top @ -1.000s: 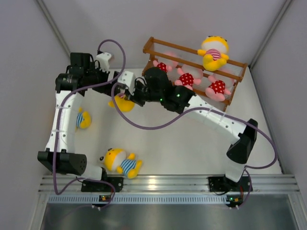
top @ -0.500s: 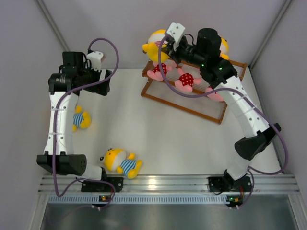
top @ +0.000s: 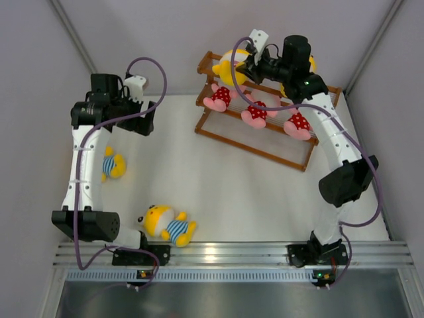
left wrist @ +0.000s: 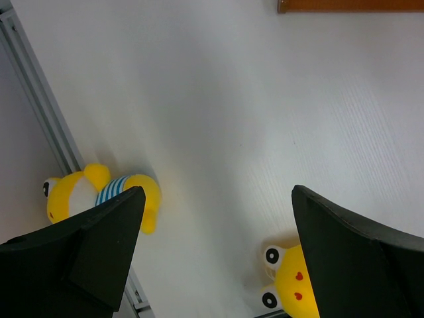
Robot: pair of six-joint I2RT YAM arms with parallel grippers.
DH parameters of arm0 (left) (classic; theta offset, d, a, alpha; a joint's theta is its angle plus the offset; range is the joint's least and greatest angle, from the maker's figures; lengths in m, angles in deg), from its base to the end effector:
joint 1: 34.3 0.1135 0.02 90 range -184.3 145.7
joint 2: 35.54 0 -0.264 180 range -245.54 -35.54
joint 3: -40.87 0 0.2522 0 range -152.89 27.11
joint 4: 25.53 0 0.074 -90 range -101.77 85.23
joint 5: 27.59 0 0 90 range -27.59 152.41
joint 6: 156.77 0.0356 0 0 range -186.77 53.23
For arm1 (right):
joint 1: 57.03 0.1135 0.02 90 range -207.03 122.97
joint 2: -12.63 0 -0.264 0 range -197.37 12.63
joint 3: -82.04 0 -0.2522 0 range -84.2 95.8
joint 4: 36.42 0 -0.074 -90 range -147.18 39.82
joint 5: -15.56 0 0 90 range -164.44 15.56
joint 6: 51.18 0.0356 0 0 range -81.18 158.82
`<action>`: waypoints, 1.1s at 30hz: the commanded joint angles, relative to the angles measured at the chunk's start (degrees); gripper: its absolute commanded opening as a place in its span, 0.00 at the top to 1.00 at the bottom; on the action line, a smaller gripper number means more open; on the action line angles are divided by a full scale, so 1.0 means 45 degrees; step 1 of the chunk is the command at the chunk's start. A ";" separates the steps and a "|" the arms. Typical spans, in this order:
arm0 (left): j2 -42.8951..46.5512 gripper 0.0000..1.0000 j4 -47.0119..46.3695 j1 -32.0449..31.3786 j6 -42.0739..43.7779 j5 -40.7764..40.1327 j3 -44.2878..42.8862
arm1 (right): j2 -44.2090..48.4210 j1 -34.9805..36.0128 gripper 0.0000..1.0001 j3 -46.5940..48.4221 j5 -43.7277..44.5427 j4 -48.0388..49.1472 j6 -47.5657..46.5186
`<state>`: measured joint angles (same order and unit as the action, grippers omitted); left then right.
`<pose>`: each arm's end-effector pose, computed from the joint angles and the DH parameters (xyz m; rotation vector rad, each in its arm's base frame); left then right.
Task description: Place and organize the stuffed toys onto the shelf
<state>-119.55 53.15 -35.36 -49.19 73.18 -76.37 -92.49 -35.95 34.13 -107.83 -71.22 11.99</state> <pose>0.2797 -0.0118 0.4366 0.4693 2.3004 -0.0808 0.3815 0.1680 0.4686 -1.0623 1.3303 0.4213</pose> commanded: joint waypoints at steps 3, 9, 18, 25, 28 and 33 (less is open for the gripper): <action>-0.0062 0.02 0.0162 0.0021 0.0213 0.0323 0.0183 | -0.0234 -0.0407 1.00 0.0406 -0.0745 -0.0071 -0.0209; -0.0140 0.02 0.0240 0.0021 0.0350 0.0342 0.0164 | -0.0136 -0.0602 1.00 -0.0413 -0.0472 -0.0052 -0.0405; -0.0180 0.02 0.0240 0.0021 0.0370 0.0479 0.0281 | -0.0234 -0.0661 1.00 -0.0941 0.0954 0.0241 -0.0212; -0.0199 0.02 0.0240 0.0021 0.0370 0.0518 0.0340 | 0.0137 -0.0428 1.00 -0.1567 0.2573 0.1666 0.1449; -0.0160 0.02 0.0240 0.0021 0.0370 0.0499 0.0340 | 0.0409 -0.0076 1.00 -0.2132 0.3745 0.2232 0.1840; -0.0082 0.02 0.0240 0.0021 0.0428 0.0459 0.0379 | 0.0860 0.0509 1.00 -0.3012 0.5113 0.2995 0.2192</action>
<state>-120.44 53.39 -35.36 -48.33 74.79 -74.78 -91.18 -35.01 22.13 -92.55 -60.44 19.56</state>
